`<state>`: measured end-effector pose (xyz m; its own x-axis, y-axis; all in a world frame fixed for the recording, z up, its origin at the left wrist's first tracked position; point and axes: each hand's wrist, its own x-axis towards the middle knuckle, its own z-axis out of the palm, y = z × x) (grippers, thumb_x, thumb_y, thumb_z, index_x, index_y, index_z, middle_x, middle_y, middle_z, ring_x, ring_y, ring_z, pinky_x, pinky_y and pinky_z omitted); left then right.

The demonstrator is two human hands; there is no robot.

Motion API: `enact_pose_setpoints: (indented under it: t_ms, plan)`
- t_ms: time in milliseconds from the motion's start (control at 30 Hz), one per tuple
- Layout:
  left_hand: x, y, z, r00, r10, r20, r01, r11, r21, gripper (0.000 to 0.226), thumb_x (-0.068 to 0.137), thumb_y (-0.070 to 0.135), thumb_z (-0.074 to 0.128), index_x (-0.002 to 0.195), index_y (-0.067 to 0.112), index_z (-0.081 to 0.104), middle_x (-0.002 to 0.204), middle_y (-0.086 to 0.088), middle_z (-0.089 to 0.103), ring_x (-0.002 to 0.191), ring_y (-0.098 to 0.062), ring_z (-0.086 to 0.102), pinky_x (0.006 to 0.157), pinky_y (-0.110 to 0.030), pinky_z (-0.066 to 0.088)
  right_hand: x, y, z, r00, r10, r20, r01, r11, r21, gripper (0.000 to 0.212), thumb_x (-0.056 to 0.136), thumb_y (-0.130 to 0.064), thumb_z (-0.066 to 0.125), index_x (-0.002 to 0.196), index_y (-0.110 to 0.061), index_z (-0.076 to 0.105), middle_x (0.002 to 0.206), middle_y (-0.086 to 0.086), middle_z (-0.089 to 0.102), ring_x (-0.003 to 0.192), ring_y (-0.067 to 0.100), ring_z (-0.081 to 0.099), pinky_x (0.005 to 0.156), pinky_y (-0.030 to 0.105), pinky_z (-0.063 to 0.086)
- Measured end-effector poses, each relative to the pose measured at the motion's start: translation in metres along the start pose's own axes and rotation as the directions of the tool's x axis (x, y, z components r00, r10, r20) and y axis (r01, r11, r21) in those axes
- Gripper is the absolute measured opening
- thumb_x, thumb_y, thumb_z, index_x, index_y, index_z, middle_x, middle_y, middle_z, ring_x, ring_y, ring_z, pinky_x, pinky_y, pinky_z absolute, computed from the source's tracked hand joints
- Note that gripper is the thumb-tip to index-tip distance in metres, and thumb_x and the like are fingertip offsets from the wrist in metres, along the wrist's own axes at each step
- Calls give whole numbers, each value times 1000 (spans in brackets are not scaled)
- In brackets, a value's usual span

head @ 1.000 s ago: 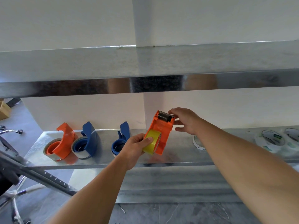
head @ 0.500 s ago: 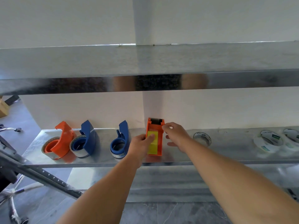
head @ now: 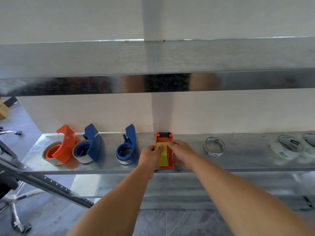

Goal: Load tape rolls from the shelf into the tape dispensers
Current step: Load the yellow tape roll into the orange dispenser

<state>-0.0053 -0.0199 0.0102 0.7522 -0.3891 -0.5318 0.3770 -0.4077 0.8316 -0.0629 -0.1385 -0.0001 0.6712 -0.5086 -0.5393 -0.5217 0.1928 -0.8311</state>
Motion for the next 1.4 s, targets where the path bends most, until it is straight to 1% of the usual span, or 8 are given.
enact_pose_setpoints:
  t_ms: [167,267,367,600,833,1100,1200,1400]
  plan:
    - [10,4,0,1000,-30,-5,30,999,-20,15,98,42,56,92,28,58,95,-3,68,93,-23,67,87,-46,59,4,2,4,998,52,36,-55,994,93,30,98,-36,53,125,-23,57,110,7,70,97,25,69,74,35,58]
    - [15,6,0,999,-30,-19,30,999,25,17,97,43,57,89,28,60,95,-4,70,93,-25,68,89,-47,58,7,3,4,997,62,42,-66,990,122,27,98,-36,53,121,-22,60,109,6,70,96,24,69,78,38,58]
    - [21,7,-1,999,-11,-42,16,994,110,21,96,45,57,83,28,58,94,-2,68,93,-24,66,92,-45,56,8,1,3,996,68,50,-74,991,112,24,98,-38,53,117,-28,61,109,3,69,91,18,67,69,31,55]
    - [28,6,-2,998,-3,-60,16,978,206,26,95,49,54,87,25,60,100,-4,70,98,-26,66,94,-46,55,16,6,8,998,42,56,-48,993,109,12,97,-35,54,96,-31,65,105,2,68,92,19,64,89,39,55]
    - [30,5,-5,996,-10,-83,33,961,276,35,96,56,47,96,23,57,101,-2,67,97,-23,63,93,-42,55,22,8,11,1000,1,18,-2,1000,13,12,96,-42,54,100,-33,61,112,-1,64,107,23,61,95,42,52]
    - [30,4,-5,996,-68,-50,76,984,163,43,99,57,37,129,29,51,115,-2,61,107,-24,59,98,-46,51,26,8,11,999,36,39,-38,998,52,17,96,-45,51,104,-34,61,118,3,65,106,25,64,95,47,53]
    - [29,3,-4,998,-65,-2,64,982,175,40,101,55,33,127,33,51,115,-1,60,111,-25,57,104,-47,47,26,8,11,998,46,34,-48,997,53,19,95,-47,51,101,-34,64,115,4,66,106,26,64,95,47,53]
    - [27,1,-6,994,-105,36,100,988,118,38,95,65,35,115,37,51,112,-3,63,104,-24,61,101,-46,49,24,4,12,998,61,21,-61,998,-10,34,89,-53,51,117,-36,61,123,1,62,112,27,59,98,49,50]
